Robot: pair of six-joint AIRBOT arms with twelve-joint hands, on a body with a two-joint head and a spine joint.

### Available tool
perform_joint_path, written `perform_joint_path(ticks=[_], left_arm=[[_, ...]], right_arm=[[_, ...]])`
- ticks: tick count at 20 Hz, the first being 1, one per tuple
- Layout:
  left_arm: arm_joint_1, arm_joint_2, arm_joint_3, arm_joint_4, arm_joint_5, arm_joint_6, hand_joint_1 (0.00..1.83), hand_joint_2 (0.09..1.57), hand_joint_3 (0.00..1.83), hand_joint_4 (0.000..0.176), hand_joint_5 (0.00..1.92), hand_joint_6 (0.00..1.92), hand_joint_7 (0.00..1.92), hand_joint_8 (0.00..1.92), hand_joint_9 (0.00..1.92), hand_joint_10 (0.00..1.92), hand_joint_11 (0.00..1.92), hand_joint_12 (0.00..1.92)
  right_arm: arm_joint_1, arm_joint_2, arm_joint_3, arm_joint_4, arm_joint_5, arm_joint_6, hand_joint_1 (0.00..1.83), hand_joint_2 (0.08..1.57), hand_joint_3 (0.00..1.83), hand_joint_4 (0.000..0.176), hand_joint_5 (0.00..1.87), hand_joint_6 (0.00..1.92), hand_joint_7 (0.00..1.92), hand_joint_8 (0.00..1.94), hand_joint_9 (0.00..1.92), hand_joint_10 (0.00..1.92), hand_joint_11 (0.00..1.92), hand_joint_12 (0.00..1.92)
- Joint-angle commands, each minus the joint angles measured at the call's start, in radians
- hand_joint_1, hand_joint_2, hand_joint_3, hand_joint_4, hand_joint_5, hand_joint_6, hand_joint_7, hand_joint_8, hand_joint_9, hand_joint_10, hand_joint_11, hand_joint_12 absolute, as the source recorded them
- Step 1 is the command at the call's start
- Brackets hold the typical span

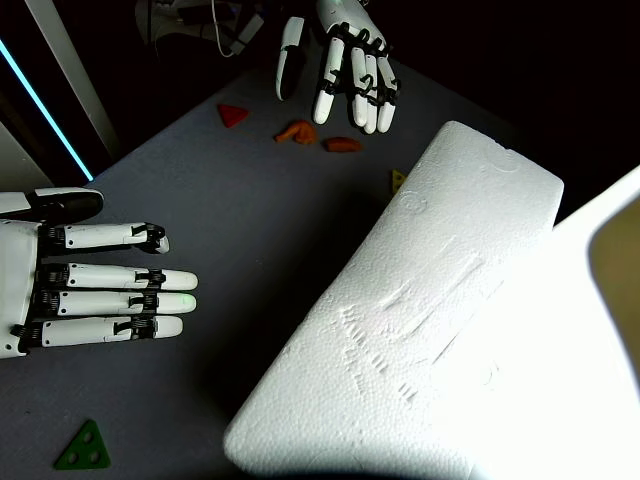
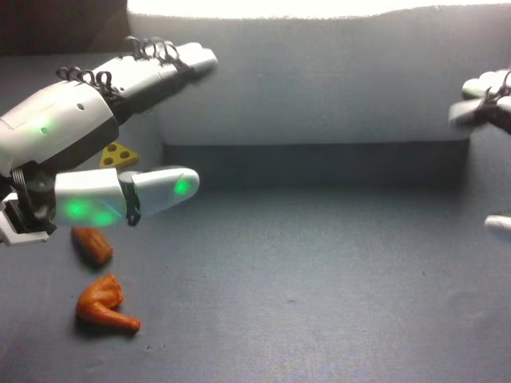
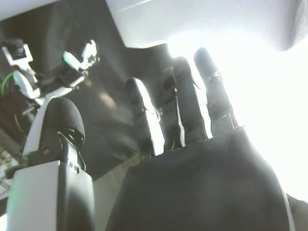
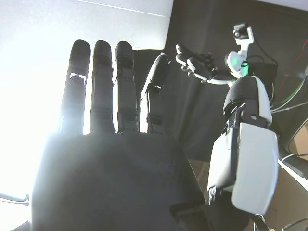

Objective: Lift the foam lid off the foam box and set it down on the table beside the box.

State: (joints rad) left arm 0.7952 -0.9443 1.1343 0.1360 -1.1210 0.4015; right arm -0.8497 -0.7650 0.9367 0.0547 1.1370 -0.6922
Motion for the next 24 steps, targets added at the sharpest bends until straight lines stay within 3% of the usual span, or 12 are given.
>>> perform_joint_path(ticks=[1, 6, 11, 12, 13, 14, 16, 18, 20, 21, 23, 24], left_arm=[[-0.012, 0.007, 0.001, -0.020, -0.110, -0.006, 0.18, 1.20, 0.02, 0.021, 0.00, 0.00, 0.00, 0.00, 0.00, 0.00, 0.00, 0.00], [-0.009, 0.014, -0.007, -0.024, -0.125, -0.001, 0.13, 1.16, 0.00, 0.033, 0.00, 0.00, 0.00, 0.00, 0.00, 0.00, 0.00, 0.00], [0.005, 0.031, -0.022, -0.083, -0.189, 0.045, 0.33, 1.07, 0.00, 0.060, 0.00, 0.00, 0.00, 0.00, 0.00, 0.00, 0.00, 0.00], [0.010, 0.036, -0.026, -0.112, -0.216, 0.064, 0.35, 1.07, 0.00, 0.026, 0.00, 0.00, 0.00, 0.00, 0.00, 0.00, 0.00, 0.00], [0.011, 0.036, -0.026, -0.130, -0.231, 0.071, 0.34, 1.06, 0.00, 0.030, 0.00, 0.00, 0.00, 0.00, 0.00, 0.00, 0.00, 0.00], [0.012, 0.036, -0.026, -0.145, -0.241, 0.079, 0.37, 1.06, 0.00, 0.016, 0.00, 0.00, 0.00, 0.00, 0.00, 0.00, 0.00, 0.00], [0.012, 0.035, -0.024, -0.181, -0.258, 0.103, 0.54, 1.06, 0.00, 0.022, 0.00, 0.00, 0.00, 0.00, 0.00, 0.00, 0.00, 0.00], [0.016, 0.036, -0.021, -0.221, -0.283, 0.121, 0.60, 1.05, 0.00, 0.064, 0.00, 0.00, 0.00, 0.00, 0.00, 0.00, 0.00, 0.00], [0.016, 0.035, -0.014, -0.261, -0.299, 0.133, 0.61, 1.04, 0.00, 0.060, 0.00, 0.00, 0.00, 0.00, 0.00, 0.00, 0.00, 0.00], [0.011, 0.031, -0.004, -0.282, -0.302, 0.136, 0.59, 1.04, 0.00, 0.062, 0.00, 0.00, 0.00, 0.00, 0.00, 0.00, 0.00, 0.00], [0.005, 0.023, 0.011, -0.316, -0.295, 0.148, 0.57, 1.04, 0.00, 0.076, 0.00, 0.00, 0.00, 0.00, 0.00, 0.00, 0.00, 0.00], [0.003, 0.019, 0.017, -0.334, -0.293, 0.153, 0.61, 1.05, 0.00, 0.092, 0.00, 0.00, 0.00, 0.00, 0.00, 0.00, 0.00, 0.00]], right_arm=[[0.013, 0.005, 0.004, 0.007, 0.110, 0.000, 0.59, 1.11, 0.05, 0.000, 0.00, 0.00, 0.00, 0.00, 0.00, 0.00, 0.00, 0.00], [0.013, 0.005, 0.001, 0.016, 0.123, -0.003, 0.59, 1.09, 0.03, 0.000, 0.00, 0.00, 0.00, 0.00, 0.00, 0.00, 0.00, 0.00], [-0.002, 0.019, -0.014, 0.086, 0.214, -0.042, 0.67, 1.01, 0.00, 0.002, 0.00, 0.00, 0.00, 0.00, 0.00, 0.00, 0.00, 0.00], [-0.007, 0.018, -0.017, 0.114, 0.250, -0.053, 0.72, 0.99, 0.00, 0.000, 0.00, 0.00, 0.00, 0.00, 0.00, 0.00, 0.00, 0.00], [-0.012, 0.018, -0.020, 0.131, 0.274, -0.060, 0.74, 0.99, 0.00, 0.000, 0.00, 0.00, 0.00, 0.00, 0.00, 0.00, 0.00, 0.00], [-0.016, 0.018, -0.022, 0.151, 0.297, -0.069, 0.75, 1.00, 0.00, 0.000, 0.00, 0.00, 0.00, 0.00, 0.00, 0.00, 0.00, 0.00], [-0.024, 0.018, -0.023, 0.190, 0.341, -0.087, 0.77, 1.03, 0.00, 0.000, 0.00, 0.00, 0.00, 0.00, 0.00, 0.00, 0.00, 0.00], [-0.024, 0.018, -0.022, 0.224, 0.369, -0.107, 0.77, 1.02, 0.00, 0.000, 0.00, 0.00, 0.00, 0.00, 0.00, 0.00, 0.00, 0.00], [-0.024, 0.018, -0.018, 0.248, 0.381, -0.115, 0.71, 1.02, 0.00, 0.000, 0.00, 0.00, 0.00, 0.00, 0.00, 0.00, 0.00, 0.00], [-0.024, 0.018, -0.014, 0.266, 0.383, -0.122, 0.71, 1.03, 0.00, 0.014, 0.00, 0.00, 0.00, 0.00, 0.00, 0.00, 0.00, 0.00], [-0.024, 0.014, -0.005, 0.300, 0.384, -0.142, 0.73, 1.04, 0.00, 0.013, 0.00, 0.00, 0.00, 0.00, 0.00, 0.00, 0.00, 0.00], [-0.024, 0.010, 0.002, 0.317, 0.384, -0.145, 0.77, 1.04, 0.00, 0.047, 0.00, 0.00, 0.00, 0.00, 0.00, 0.00, 0.00, 0.00]])
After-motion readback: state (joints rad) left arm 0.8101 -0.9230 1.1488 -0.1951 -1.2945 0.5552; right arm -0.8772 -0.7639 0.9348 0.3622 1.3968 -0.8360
